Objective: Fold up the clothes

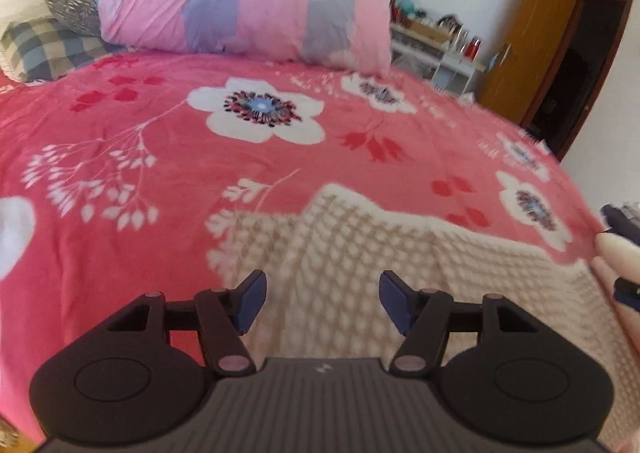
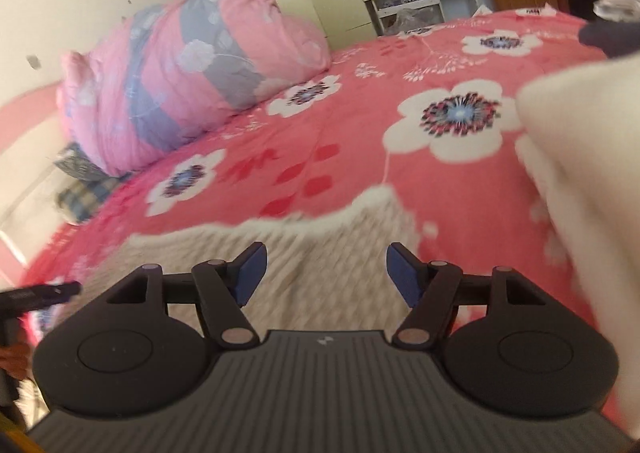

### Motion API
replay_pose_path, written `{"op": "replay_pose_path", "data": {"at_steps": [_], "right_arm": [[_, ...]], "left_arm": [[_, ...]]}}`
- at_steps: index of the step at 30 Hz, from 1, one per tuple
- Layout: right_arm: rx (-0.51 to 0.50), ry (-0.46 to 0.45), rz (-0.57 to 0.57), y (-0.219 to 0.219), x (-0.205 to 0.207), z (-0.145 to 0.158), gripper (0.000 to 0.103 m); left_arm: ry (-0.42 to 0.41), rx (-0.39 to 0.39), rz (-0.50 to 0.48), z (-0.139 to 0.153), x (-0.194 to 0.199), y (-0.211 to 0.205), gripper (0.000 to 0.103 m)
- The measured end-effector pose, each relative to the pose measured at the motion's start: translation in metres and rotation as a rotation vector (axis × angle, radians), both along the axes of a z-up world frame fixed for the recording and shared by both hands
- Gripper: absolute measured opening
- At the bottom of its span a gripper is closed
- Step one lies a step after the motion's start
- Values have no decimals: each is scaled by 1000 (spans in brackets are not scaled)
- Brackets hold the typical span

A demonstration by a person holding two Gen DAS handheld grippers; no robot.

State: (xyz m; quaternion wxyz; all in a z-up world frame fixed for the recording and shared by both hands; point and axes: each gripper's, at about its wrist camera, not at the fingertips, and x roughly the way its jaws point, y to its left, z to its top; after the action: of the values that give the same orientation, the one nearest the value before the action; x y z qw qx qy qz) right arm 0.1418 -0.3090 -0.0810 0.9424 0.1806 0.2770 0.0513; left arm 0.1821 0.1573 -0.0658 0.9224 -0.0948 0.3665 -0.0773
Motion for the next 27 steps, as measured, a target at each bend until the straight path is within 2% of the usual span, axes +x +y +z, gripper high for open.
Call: {"op": "replay_pose_path", "data": {"at_steps": [4,8,9,10,11,12,15,18,22,25,27], "right_arm": [[52,84,5,-20,34,-16,66],[189,175,26,-35,53,-39,66],[221,188,32,-38,55,-44,60],[254,202,39,-41,57,-49,54],[264,200,43,-41,57,-51,42],[259,188,41,-40,55,-51,36],[242,150,28,-35,49,-49,22],[210,101,13,-30,42,-42,15],[166,30,16,-20,33,-21,13],[143,-7,43,-15,32,-4,13],[105,4,57,-11,36,-2,15]], "left_arm": [[31,11,-37,-11,22,1,63],[40,-36,-59,-20,30,8,57],[42,-52,-59,-21,31,11,48],[40,-68,-57,-22,31,13,43],[37,-85,-57,-23,31,14,33],[34,-104,-59,-24,30,15,21],[21,-180,-2,-27,25,20,9],[2,-249,56,-27,17,26,8],[-81,-338,109,-13,-4,41,8],[-129,-341,109,-3,-16,47,8],[-115,-305,107,-7,-14,45,8]]}}
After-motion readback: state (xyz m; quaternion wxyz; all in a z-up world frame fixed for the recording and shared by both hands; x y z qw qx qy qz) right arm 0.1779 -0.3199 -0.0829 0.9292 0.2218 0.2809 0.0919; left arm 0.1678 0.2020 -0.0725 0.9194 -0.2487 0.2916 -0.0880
